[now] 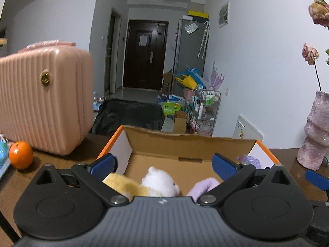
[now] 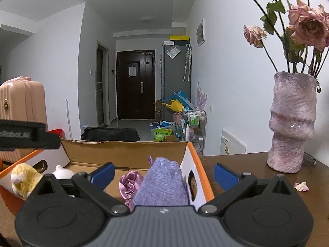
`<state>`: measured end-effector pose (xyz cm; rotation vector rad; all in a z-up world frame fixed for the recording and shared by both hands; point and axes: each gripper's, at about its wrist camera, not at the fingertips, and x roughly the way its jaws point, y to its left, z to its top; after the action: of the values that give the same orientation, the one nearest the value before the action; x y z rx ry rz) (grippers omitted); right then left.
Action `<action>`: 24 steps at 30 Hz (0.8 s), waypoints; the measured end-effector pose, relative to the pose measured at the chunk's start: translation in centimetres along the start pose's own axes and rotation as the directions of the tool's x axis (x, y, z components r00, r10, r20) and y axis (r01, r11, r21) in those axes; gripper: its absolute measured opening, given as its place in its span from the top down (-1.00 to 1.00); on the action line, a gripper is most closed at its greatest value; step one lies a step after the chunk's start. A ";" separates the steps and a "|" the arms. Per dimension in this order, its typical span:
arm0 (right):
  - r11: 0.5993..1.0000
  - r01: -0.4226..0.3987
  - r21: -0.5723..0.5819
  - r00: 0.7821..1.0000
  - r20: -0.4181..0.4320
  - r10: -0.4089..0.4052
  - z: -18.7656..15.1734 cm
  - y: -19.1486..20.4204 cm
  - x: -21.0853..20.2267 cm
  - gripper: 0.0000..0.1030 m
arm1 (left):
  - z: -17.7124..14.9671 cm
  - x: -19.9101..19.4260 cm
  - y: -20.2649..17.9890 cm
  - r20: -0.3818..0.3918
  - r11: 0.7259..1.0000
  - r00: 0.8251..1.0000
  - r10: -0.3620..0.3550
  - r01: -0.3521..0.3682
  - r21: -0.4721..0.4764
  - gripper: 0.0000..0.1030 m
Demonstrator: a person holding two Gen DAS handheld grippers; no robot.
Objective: Organize soft objects
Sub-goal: 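Move both tools back toward the remaining items on the table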
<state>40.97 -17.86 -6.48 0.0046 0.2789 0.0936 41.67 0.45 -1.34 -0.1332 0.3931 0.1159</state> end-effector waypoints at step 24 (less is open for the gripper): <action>0.999 0.029 -0.020 0.998 0.061 -0.027 -1.6 -1.8 -8.7 -1.00 | -3.6 -9.5 1.4 0.034 0.996 0.999 -0.028 0.025 0.084 -1.00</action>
<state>32.36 -20.45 -5.62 -0.0169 0.2175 0.0685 31.46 0.48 -1.13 -0.0540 0.3608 0.0756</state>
